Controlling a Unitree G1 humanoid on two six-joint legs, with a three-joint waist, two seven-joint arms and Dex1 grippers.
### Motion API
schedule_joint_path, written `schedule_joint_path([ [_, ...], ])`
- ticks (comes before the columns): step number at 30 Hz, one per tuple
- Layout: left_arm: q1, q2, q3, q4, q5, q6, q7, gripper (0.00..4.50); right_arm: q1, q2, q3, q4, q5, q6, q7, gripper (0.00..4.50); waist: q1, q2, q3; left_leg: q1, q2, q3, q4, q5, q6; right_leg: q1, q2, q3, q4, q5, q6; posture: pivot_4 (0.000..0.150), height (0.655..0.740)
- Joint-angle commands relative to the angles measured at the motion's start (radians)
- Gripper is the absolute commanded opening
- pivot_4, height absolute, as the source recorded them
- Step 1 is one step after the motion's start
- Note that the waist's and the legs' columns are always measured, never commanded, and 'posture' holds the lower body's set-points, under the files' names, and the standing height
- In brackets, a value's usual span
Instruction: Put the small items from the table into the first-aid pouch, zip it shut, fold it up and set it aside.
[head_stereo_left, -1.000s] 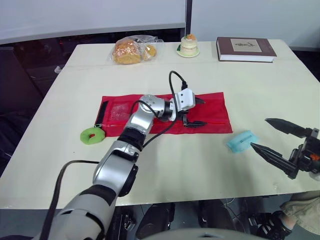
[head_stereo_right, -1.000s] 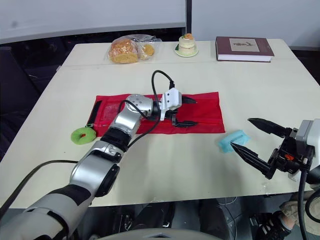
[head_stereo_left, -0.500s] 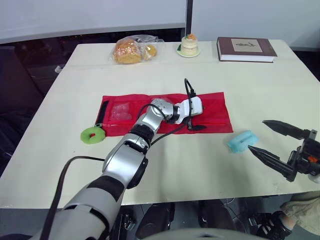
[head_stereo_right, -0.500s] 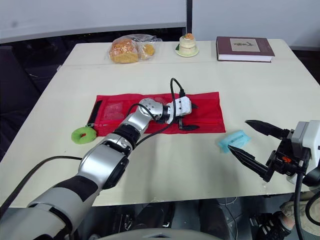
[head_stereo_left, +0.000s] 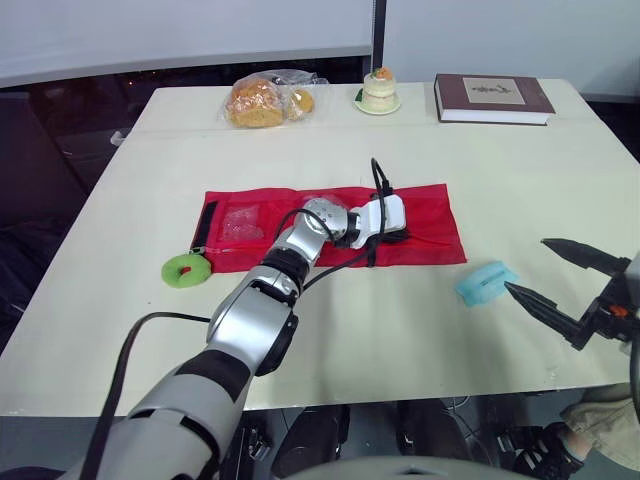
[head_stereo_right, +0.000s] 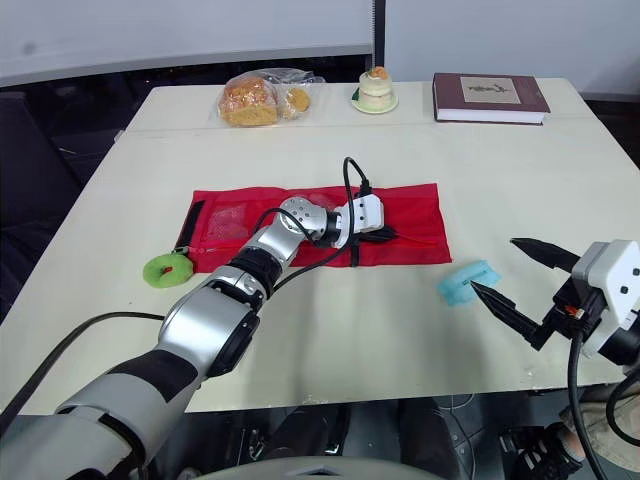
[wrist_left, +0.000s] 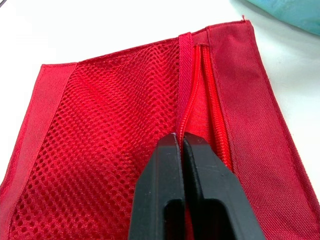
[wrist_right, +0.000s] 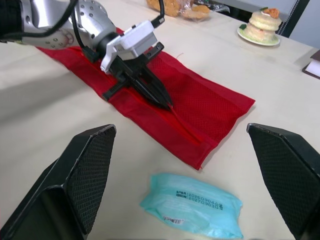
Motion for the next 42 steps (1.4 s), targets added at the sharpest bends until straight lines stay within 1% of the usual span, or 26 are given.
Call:
schedule_joint_path([
  [1, -0.021, -0.004, 0.022, -0.012, -0.011, -0.007, 0.0, 0.04, -0.002, 0.004, -0.017, -0.012, -0.003, -0.013, -0.007, 4.5, 0.0, 0.0, 0.0, 0.0, 0.0, 0.0, 0.0, 0.0, 0.0, 0.0, 0.0, 0.0, 0.0, 0.0, 0.0, 0.15, 0.7289],
  [8, -0.022, -0.01, 0.032, -0.015, -0.016, -0.002, -0.012, 0.04, 0.007, 0.006, -0.015, -0.004, -0.022, -0.018, -0.003, 4.5, 0.0, 0.0, 0.0, 0.0, 0.0, 0.0, 0.0, 0.0, 0.0, 0.0, 0.0, 0.0, 0.0, 0.0, 0.0, 0.15, 0.7289],
  [12, -0.023, -0.014, 0.036, -0.019, -0.019, 0.0, -0.019, 0.04, 0.019, 0.003, -0.028, 0.024, -0.043, -0.037, 0.029, 4.5, 0.0, 0.0, 0.0, 0.0, 0.0, 0.0, 0.0, 0.0, 0.0, 0.0, 0.0, 0.0, 0.0, 0.0, 0.0, 0.15, 0.7289],
  [15, -0.022, -0.017, 0.04, -0.021, -0.021, -0.004, -0.025, 0.04, 0.032, -0.023, -0.06, 0.064, -0.062, -0.072, 0.098, 4.5, 0.0, 0.0, 0.0, 0.0, 0.0, 0.0, 0.0, 0.0, 0.0, 0.0, 0.0, 0.0, 0.0, 0.0, 0.0, 0.15, 0.7289],
  [19, -0.018, -0.021, 0.042, -0.023, -0.022, -0.005, -0.024, 0.04, 0.039, -0.095, -0.133, 0.147, -0.064, -0.093, 0.228, 4.5, 0.0, 0.0, 0.0, 0.0, 0.0, 0.001, 0.0, 0.0, 0.0, 0.0, 0.0, 0.0, 0.0, 0.0, 0.0, 0.15, 0.7289],
  [22, -0.015, -0.024, 0.044, -0.028, -0.025, -0.004, -0.024, 0.04, 0.041, -0.147, -0.143, 0.217, -0.094, -0.127, 0.325, 4.5, 0.0, 0.0, 0.0, 0.0, 0.0, 0.0, 0.0, 0.0, 0.0, 0.0, 0.0, 0.0, 0.0, 0.0, 0.0, 0.15, 0.7289],
  [24, -0.018, -0.027, 0.05, -0.032, -0.031, -0.004, -0.025, 0.04, 0.022, -0.202, -0.101, 0.294, -0.168, -0.19, 0.385, 4.5, 0.0, 0.0, 0.0, 0.0, 0.0, 0.001, 0.0, 0.0, 0.0, 0.0, 0.0, 0.0, 0.0, 0.0, 0.0, 0.15, 0.7289],
  [26, -0.022, -0.031, 0.054, -0.035, -0.033, -0.005, -0.023, 0.04, -0.036, -0.255, -0.023, 0.37, -0.229, -0.249, 0.425, 4.5, -0.001, 0.0, 0.0, 0.0, 0.0, 0.001, 0.001, 0.0, 0.0, 0.0, 0.0, 0.0, 0.0, 0.0, 0.0, 0.15, 0.7289],
  [29, -0.027, -0.04, 0.06, -0.041, -0.035, -0.002, -0.025, 0.04, -0.189, -0.308, 0.142, 0.482, -0.287, -0.309, 0.475, 4.5, -0.004, -0.001, 0.0, 0.001, 0.0, 0.002, 0.0, 0.0, 0.0, 0.0, 0.0, 0.001, 0.0, 0.0, 0.0, 0.15, 0.7289],
  [33, -0.029, -0.048, 0.061, -0.044, -0.033, -0.001, -0.022, 0.04, -0.404, -0.337, 0.401, 0.64, -0.419, -0.415, 0.582, 4.5, -0.003, -0.001, 0.001, 0.0, 0.001, 0.003, 0.0, 0.0, 0.0, -0.001, 0.001, 0.001, 0.0, 0.0, 0.0, 0.15, 0.7289],
  [37, -0.03, -0.054, 0.067, -0.048, -0.035, 0.003, -0.007, 0.04, -0.589, -0.306, 0.59, 0.785, -0.547, -0.496, 0.638, 4.5, -0.001, -0.001, 0.001, -0.001, 0.0, 0.002, 0.001, 0.0, 0.0, -0.001, 0.0, 0.0, 0.0, 0.0, 0.0, 0.15, 0.7289],
  [42, -0.009, -0.059, 0.066, -0.073, -0.038, 0.01, -0.011, 0.04, -0.779, -0.233, 0.718, 0.986, -0.646, -0.628, 0.676, 4.5, -0.002, 0.0, 0.0, -0.002, 0.0, 0.002, 0.002, 0.0, 0.0, -0.003, 0.0, 0.001, 0.0, 0.001, 0.001, 0.15, 0.7289],
])
